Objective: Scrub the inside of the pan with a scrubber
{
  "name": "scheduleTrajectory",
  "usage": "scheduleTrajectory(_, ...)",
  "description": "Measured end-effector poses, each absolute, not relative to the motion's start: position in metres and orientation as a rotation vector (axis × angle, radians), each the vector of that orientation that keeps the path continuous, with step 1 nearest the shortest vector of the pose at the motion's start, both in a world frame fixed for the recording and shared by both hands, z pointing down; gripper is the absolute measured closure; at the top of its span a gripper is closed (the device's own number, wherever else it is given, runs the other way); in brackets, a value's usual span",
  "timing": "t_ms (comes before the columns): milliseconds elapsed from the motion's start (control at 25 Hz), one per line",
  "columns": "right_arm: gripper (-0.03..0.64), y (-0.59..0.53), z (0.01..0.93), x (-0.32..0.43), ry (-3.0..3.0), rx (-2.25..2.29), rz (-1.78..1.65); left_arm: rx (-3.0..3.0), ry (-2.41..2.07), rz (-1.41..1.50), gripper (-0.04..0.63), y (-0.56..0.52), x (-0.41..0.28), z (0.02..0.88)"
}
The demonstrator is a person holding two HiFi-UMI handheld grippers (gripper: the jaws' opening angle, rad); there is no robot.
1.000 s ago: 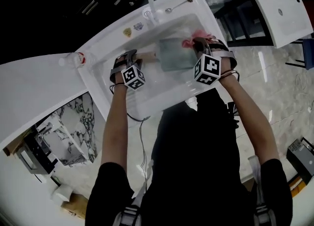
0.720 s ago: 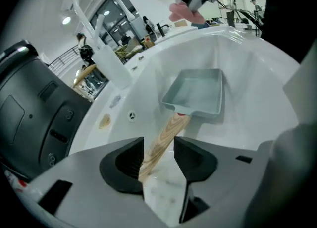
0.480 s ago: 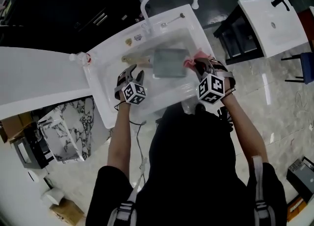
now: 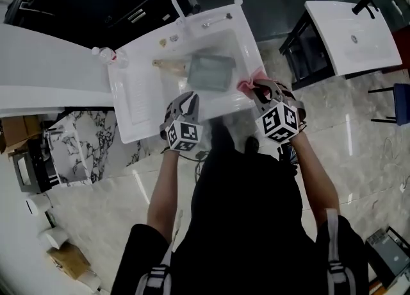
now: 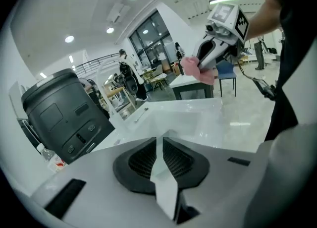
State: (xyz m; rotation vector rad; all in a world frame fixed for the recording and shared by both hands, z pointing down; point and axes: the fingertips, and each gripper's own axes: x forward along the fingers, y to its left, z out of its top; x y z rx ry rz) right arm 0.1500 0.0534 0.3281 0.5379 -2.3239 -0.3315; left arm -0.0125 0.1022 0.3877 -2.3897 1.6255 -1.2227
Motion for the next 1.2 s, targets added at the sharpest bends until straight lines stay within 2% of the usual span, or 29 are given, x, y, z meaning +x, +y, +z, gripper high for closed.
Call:
scheduleTrajectory(240, 0.578, 0.098, 0.280, 0.170, -2.623, 0.482, -0.091, -2.491, 1.827, -0.937, 0.550, 0.146, 0.040, 0.328)
scheduleTrajectory(520, 0.578, 0.113, 0.216, 0.193, -2.921, 0.424, 0.240, -2.591, 2.002, -0.453, 0.558, 0.176, 0.054, 0.235)
scheduleTrajectory(800, 0.578, 0.135, 0.182, 0.216, -2.968, 0.403, 0.247, -2.502, 2.104, -0.227, 0.558, 0.204, 0.044, 0.179)
scheduleTrajectory(1200, 0.581, 0.144, 0.174, 0.212, -2.972, 0.468, 0.248, -2.581, 2.013, -0.208, 0.558, 0.213, 0.051, 0.160)
